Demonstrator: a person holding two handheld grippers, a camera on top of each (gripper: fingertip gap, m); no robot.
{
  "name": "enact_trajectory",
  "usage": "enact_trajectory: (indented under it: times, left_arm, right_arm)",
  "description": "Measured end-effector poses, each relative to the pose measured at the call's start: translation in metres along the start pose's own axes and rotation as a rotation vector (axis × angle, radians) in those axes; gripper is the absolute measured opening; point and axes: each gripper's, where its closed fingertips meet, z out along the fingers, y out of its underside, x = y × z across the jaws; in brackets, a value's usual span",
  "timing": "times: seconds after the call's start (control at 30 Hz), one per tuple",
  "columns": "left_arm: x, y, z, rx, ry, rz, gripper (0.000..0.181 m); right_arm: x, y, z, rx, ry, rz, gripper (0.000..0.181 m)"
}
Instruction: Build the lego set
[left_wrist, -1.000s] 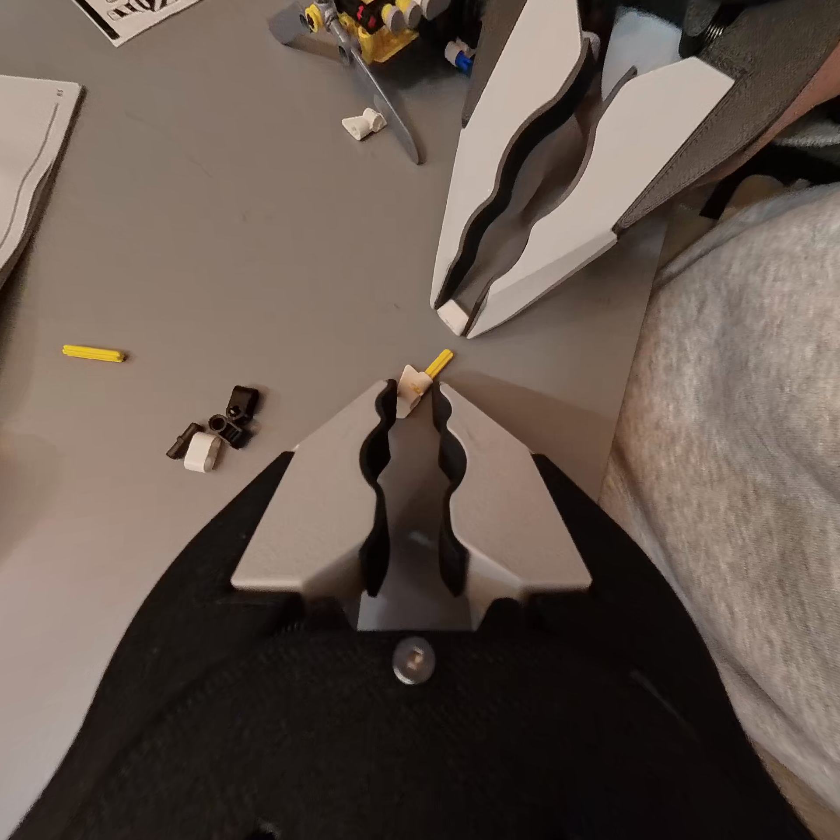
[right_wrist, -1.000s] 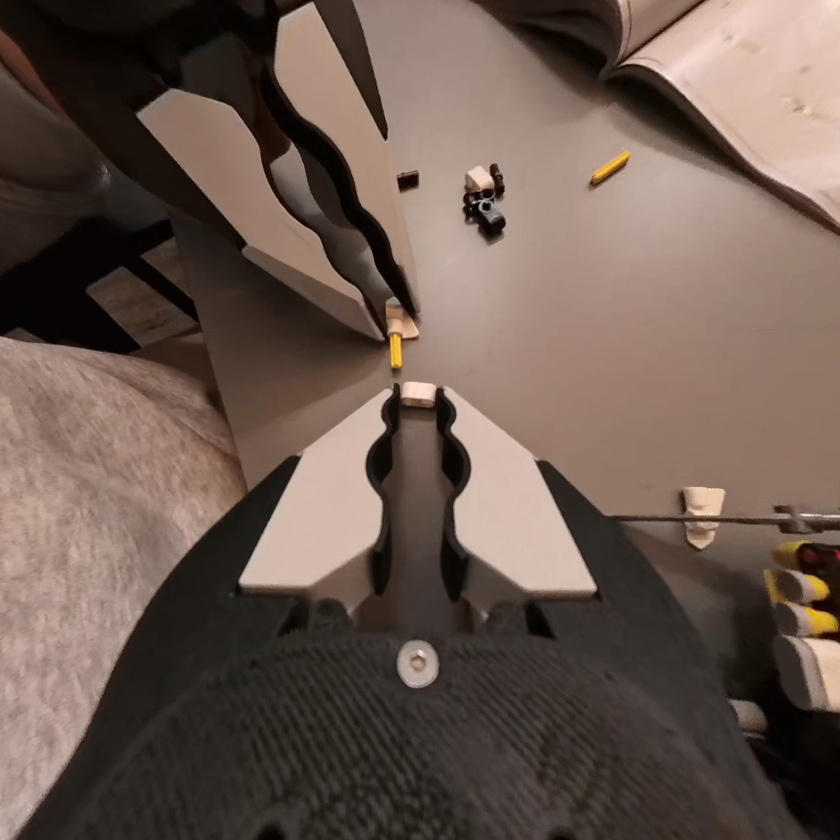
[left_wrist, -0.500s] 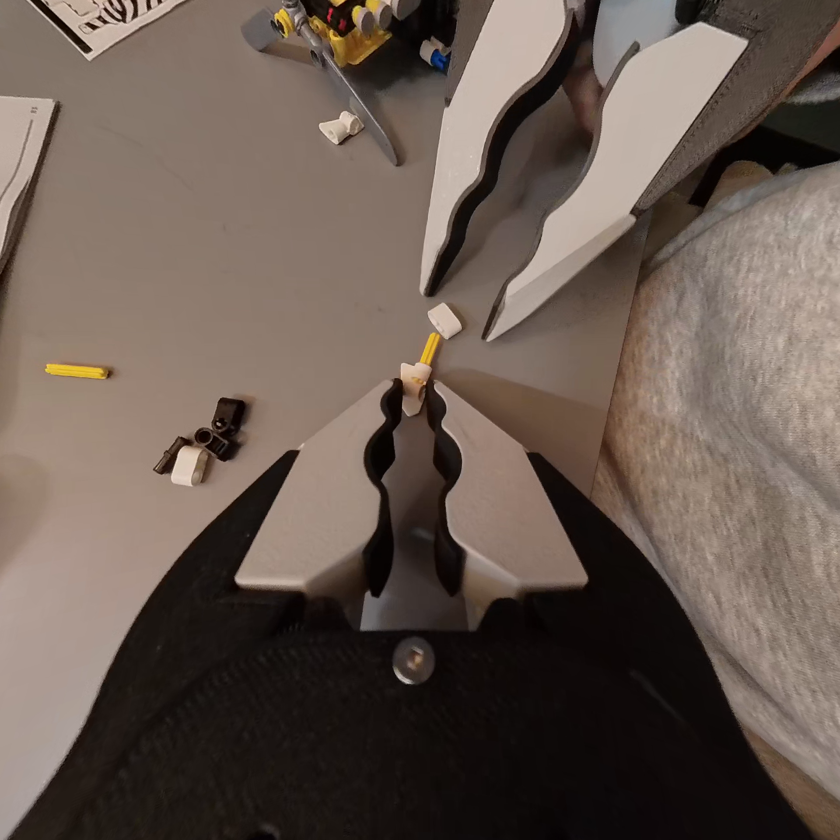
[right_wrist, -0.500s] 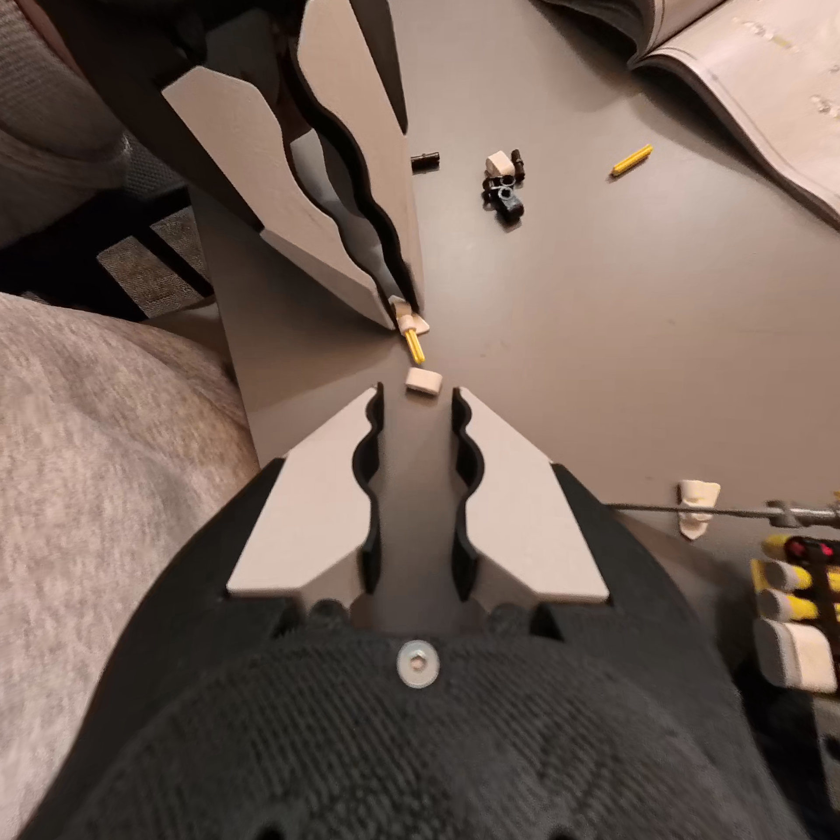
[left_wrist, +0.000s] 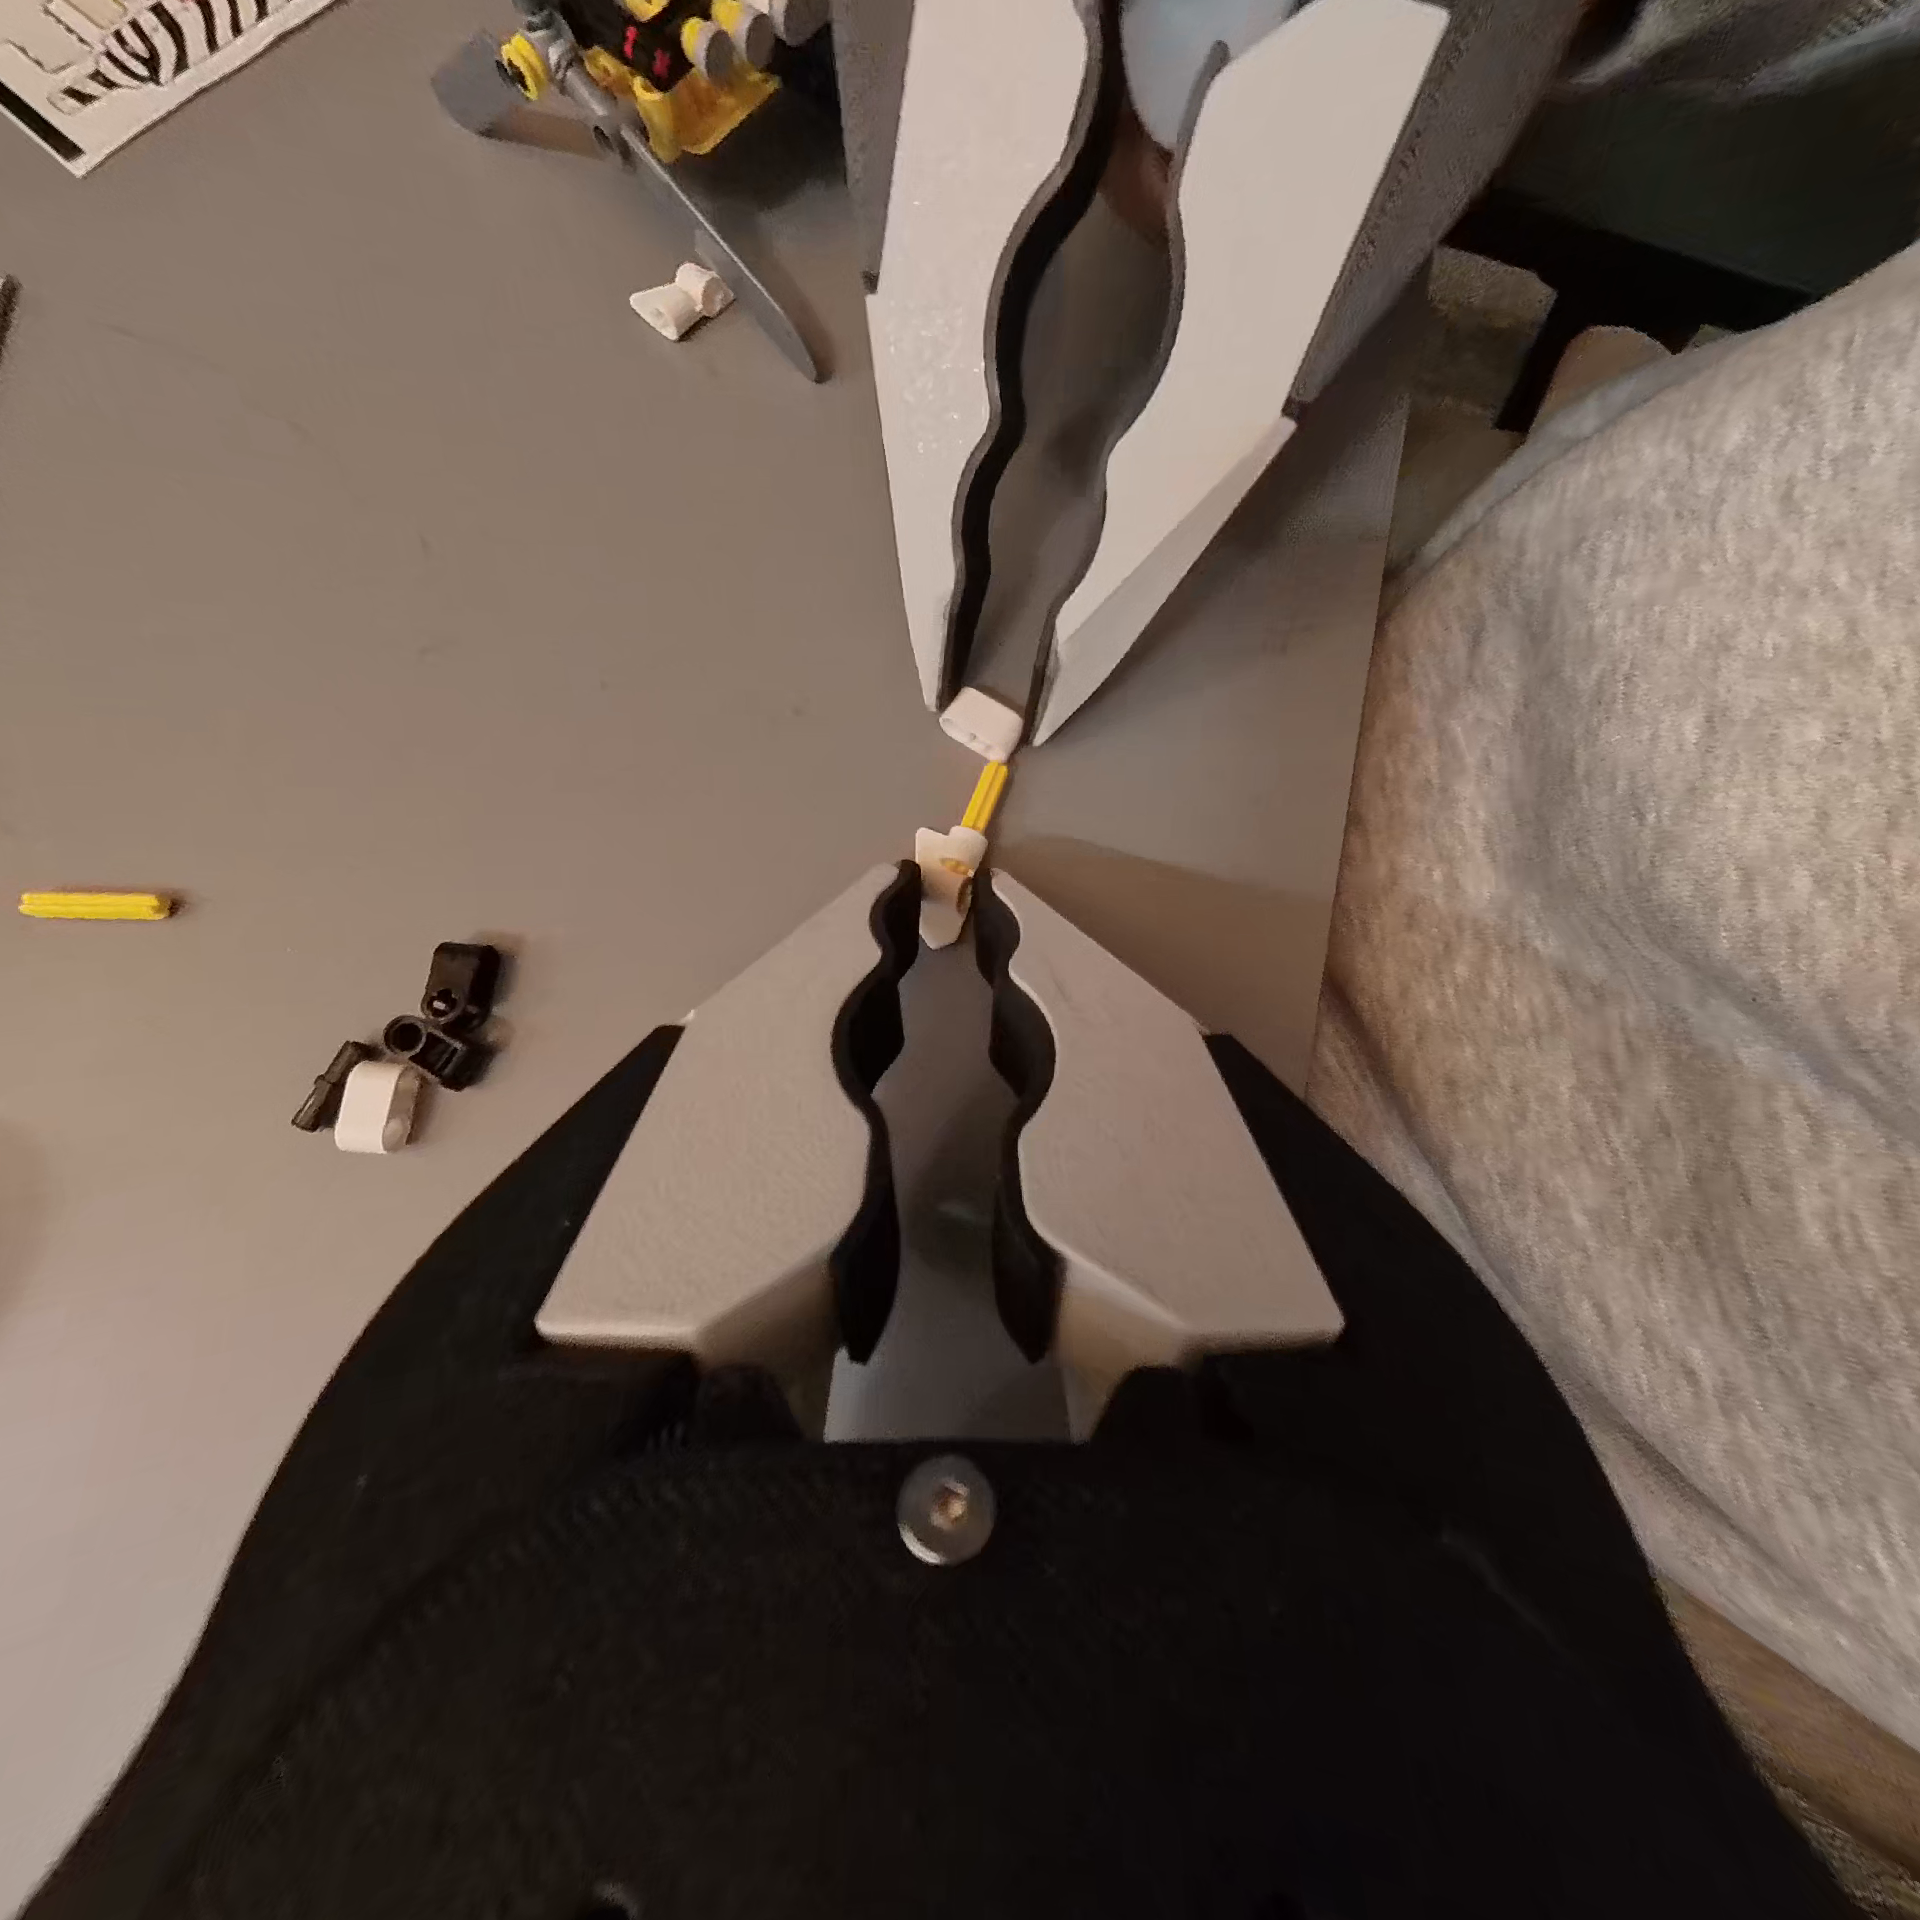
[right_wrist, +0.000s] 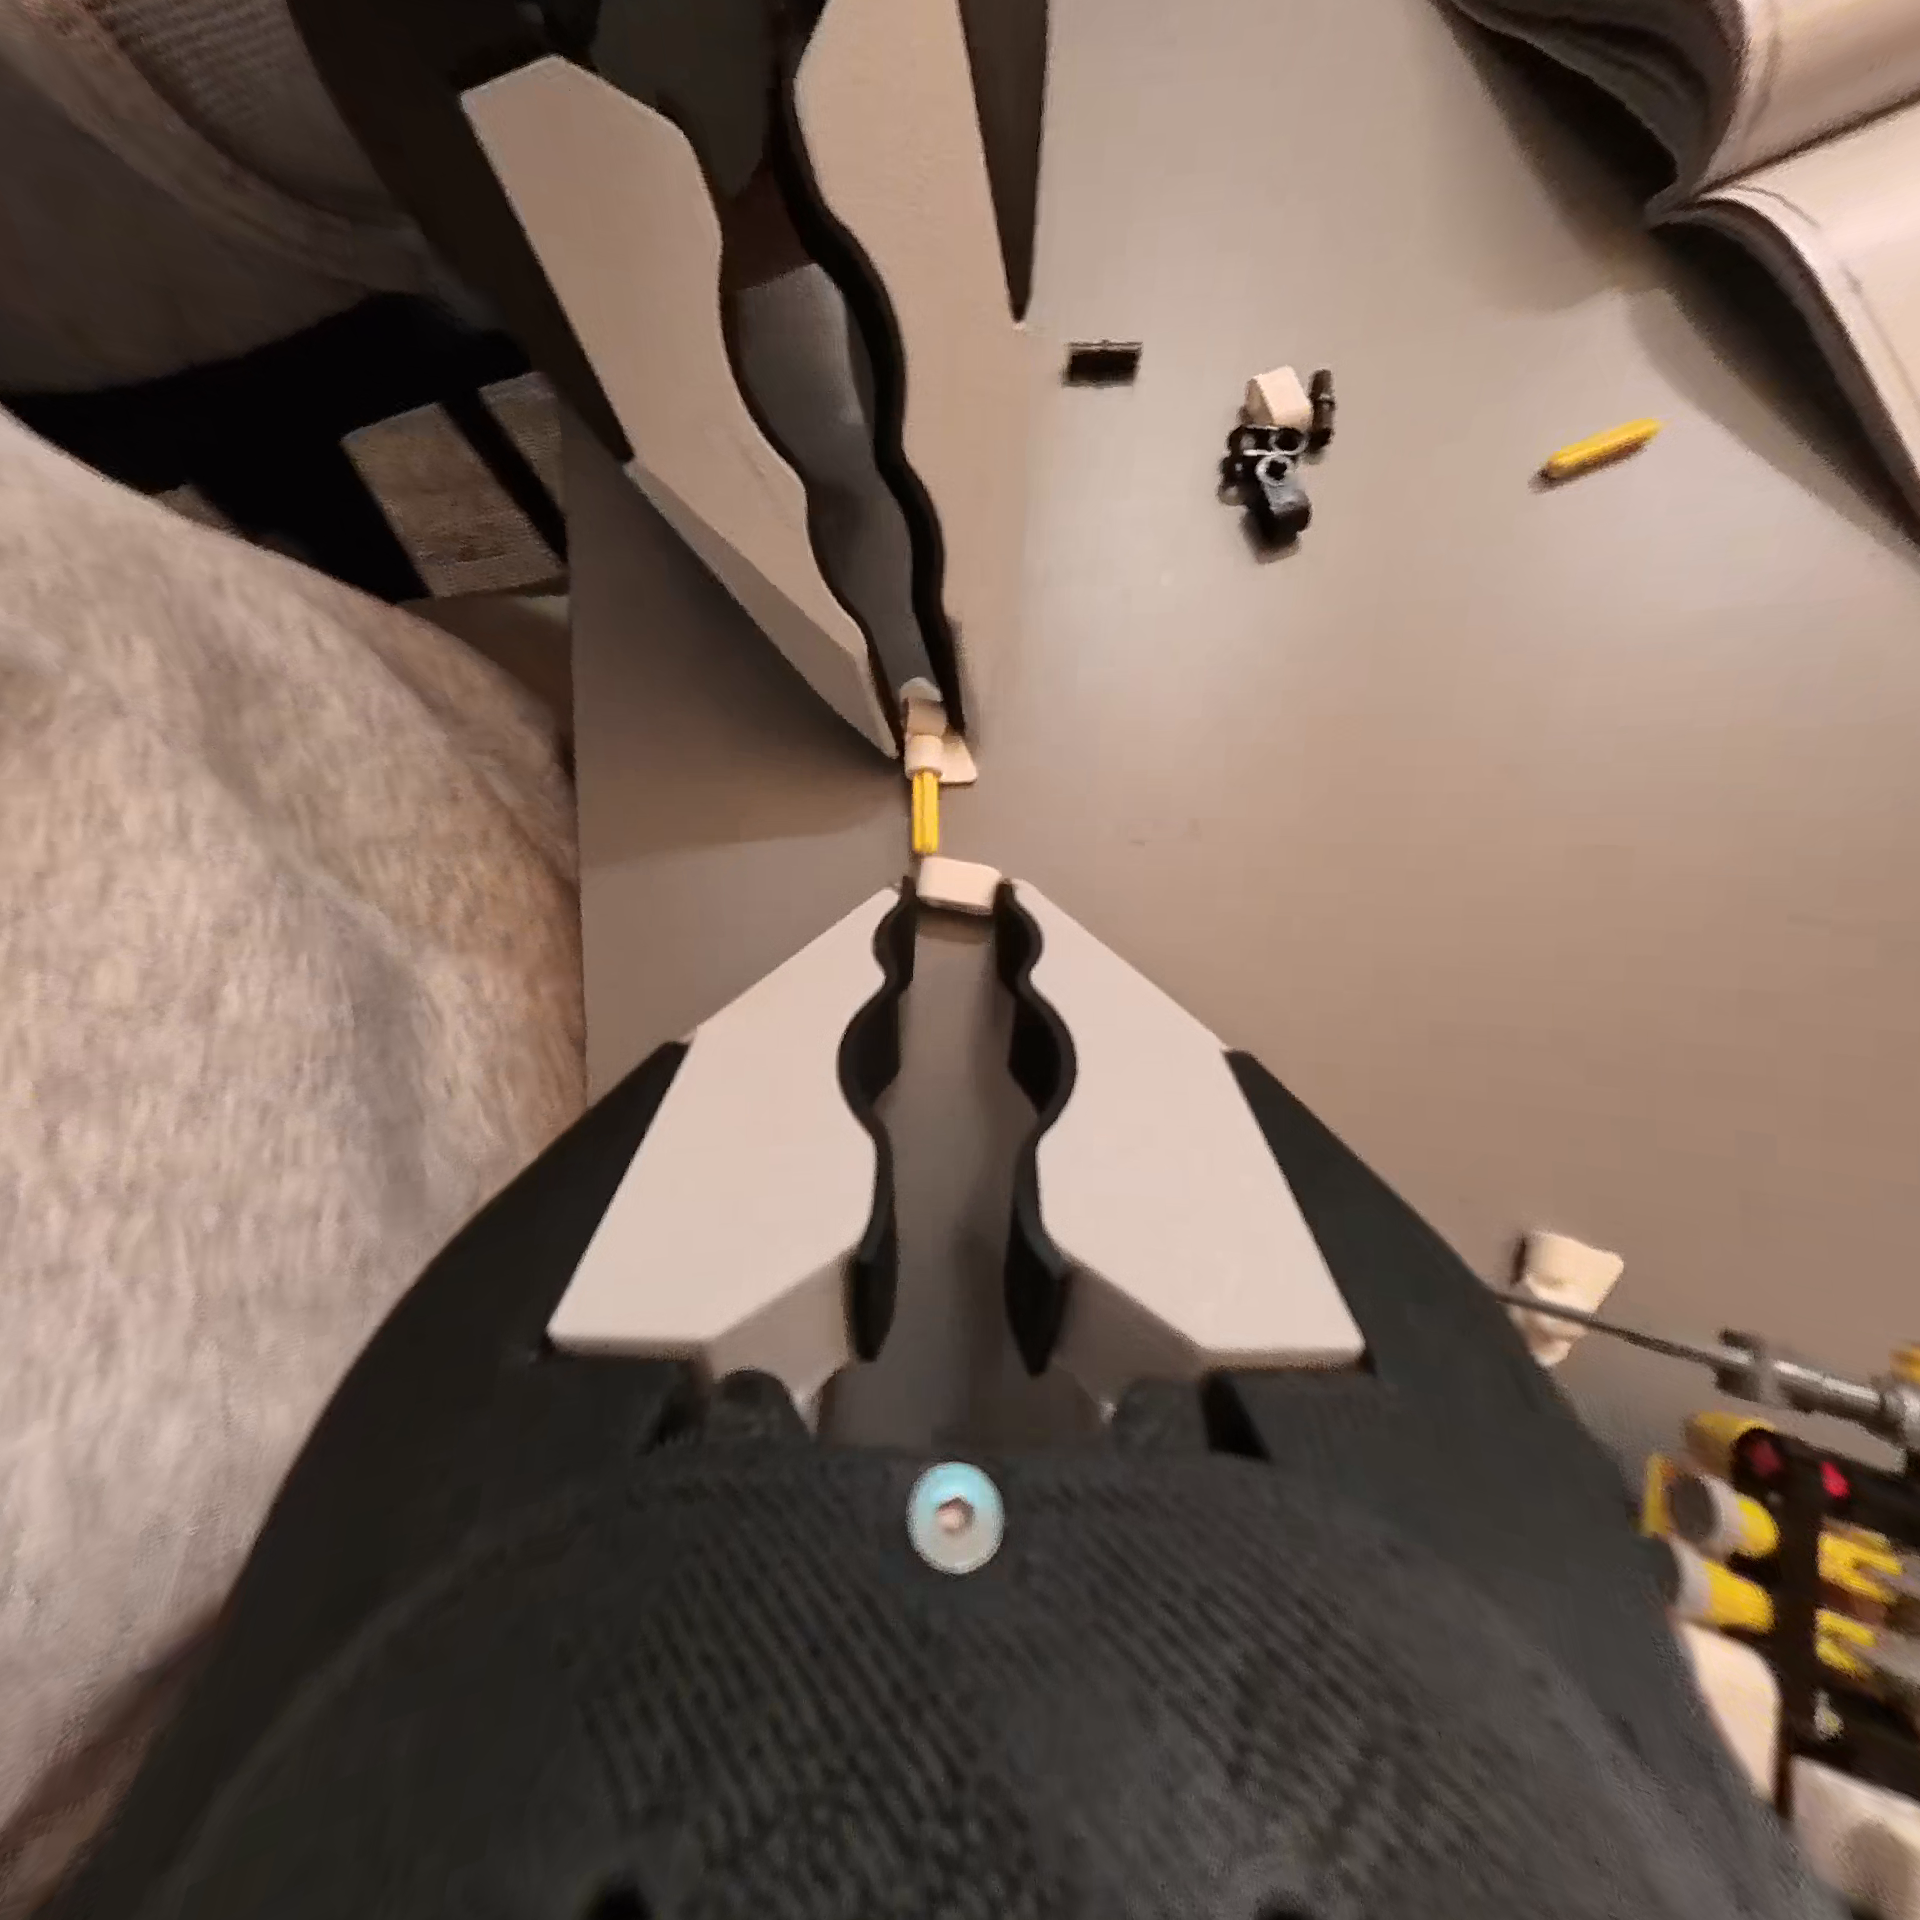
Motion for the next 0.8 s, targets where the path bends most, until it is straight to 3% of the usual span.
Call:
enact_trajectory:
  times: [0.3, 0.8]
  left_arm:
    - [0.008, 0.001, 0.000, 0.000, 0.015, 0.068, 0.009]
    - [0.009, 0.001, 0.000, -0.002, 0.035, 0.037, 0.009]
  right_arm:
    - [-0.010, 0.002, -0.002, 0.021, -0.156, -0.143, 0.013]
    - [-0.013, 0.000, 0.000, 0.022, -0.201, -0.139, 0.013]
